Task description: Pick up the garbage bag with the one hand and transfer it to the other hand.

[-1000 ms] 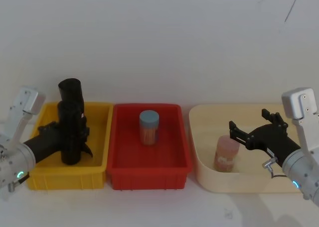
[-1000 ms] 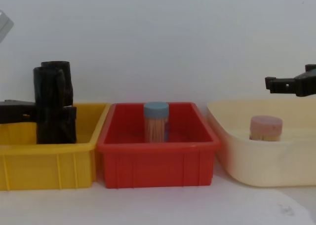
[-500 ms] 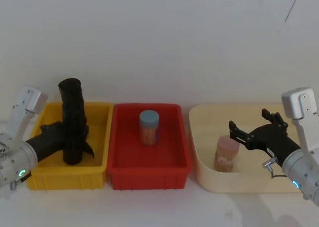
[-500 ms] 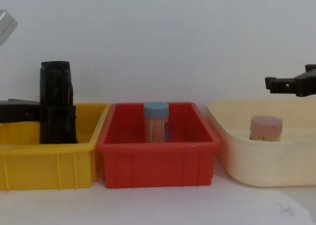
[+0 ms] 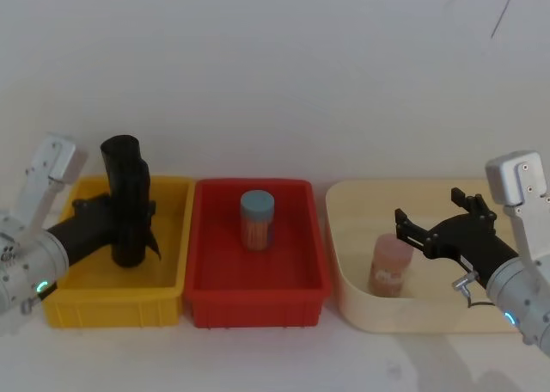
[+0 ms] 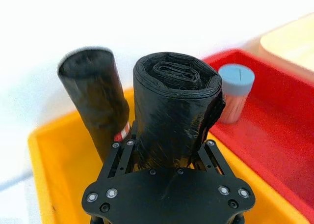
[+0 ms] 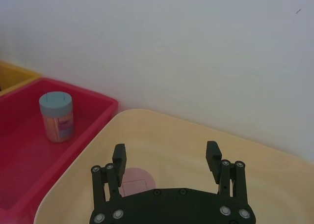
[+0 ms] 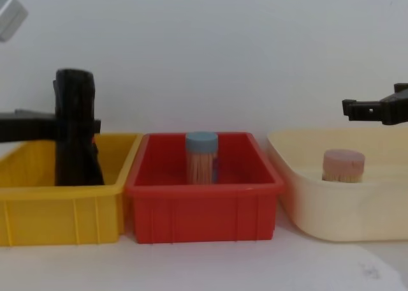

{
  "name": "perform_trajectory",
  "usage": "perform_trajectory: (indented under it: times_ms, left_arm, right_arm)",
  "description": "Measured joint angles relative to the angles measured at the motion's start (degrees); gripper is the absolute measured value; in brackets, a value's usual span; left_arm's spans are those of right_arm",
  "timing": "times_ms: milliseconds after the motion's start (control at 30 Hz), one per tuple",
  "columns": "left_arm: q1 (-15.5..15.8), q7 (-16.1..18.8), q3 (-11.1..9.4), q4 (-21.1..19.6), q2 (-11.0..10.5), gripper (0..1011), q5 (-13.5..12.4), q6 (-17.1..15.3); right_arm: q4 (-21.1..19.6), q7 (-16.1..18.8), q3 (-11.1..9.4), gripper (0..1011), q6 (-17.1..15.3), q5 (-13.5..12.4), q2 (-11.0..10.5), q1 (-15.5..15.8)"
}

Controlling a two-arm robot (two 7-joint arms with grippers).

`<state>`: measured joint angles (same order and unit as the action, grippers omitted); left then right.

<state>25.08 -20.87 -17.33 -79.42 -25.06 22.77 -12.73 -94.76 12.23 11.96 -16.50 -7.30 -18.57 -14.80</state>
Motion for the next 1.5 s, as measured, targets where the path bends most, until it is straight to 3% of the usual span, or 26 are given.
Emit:
perform_trajectory:
  times_ms: [700,1033,1500]
  left_arm:
    - [3.6,0.1,1.3,-3.0,1.0,442,0.2,-1.7]
    - [6.6,-3.8,-0.4,-1.2,2.7,442,2.5,-2.9]
    - [13.6,-11.7,-4.4,5.8,7.3,442,5.4,-2.0]
  right_arm:
    - [0.0,0.0,0.0,1000,0.0,0.0,0.0,0.0]
    - [0.0,0.0,0.0,1000,0.0,0.0,0.0,0.0]
    - [0.0,0.0,0.0,1000,0.0,0.0,0.0,0.0]
